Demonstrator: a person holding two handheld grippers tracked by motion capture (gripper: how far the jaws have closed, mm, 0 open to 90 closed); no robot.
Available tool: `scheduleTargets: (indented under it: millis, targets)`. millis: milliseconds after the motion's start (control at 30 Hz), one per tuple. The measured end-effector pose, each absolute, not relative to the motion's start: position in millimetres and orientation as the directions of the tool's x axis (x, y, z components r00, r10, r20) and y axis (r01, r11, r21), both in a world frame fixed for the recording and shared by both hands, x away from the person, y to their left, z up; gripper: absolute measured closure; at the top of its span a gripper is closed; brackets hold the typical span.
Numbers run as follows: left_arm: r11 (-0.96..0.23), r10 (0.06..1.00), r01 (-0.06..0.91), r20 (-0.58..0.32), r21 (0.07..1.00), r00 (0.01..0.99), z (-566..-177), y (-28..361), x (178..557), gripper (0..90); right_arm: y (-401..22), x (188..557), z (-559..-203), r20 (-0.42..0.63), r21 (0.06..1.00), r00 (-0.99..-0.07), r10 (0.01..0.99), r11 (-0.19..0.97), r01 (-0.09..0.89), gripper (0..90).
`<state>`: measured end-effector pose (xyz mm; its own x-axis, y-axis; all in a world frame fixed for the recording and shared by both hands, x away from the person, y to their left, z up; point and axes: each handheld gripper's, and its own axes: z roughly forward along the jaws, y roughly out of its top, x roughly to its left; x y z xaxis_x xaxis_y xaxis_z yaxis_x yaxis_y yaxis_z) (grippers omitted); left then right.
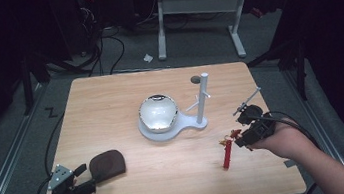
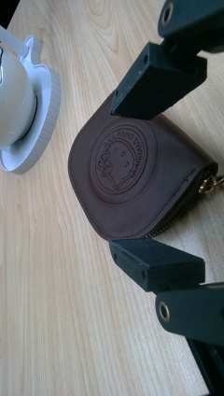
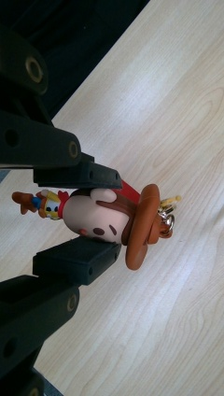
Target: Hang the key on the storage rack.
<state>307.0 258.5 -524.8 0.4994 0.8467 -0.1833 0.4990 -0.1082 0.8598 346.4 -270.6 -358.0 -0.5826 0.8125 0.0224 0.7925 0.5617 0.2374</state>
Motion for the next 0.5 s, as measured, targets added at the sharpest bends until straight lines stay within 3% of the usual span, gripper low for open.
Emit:
scheduleTargets:
  millis: [500]
  targets:
    - [-0.117, 0.848, 0.494, -0.172, 0.862, 0.501, -523.5, 261.2, 307.4, 29.9, -268.7, 354.1, -337.1, 0.008, 0.262, -0.592, 0.806, 0.57, 0.779, 65.4]
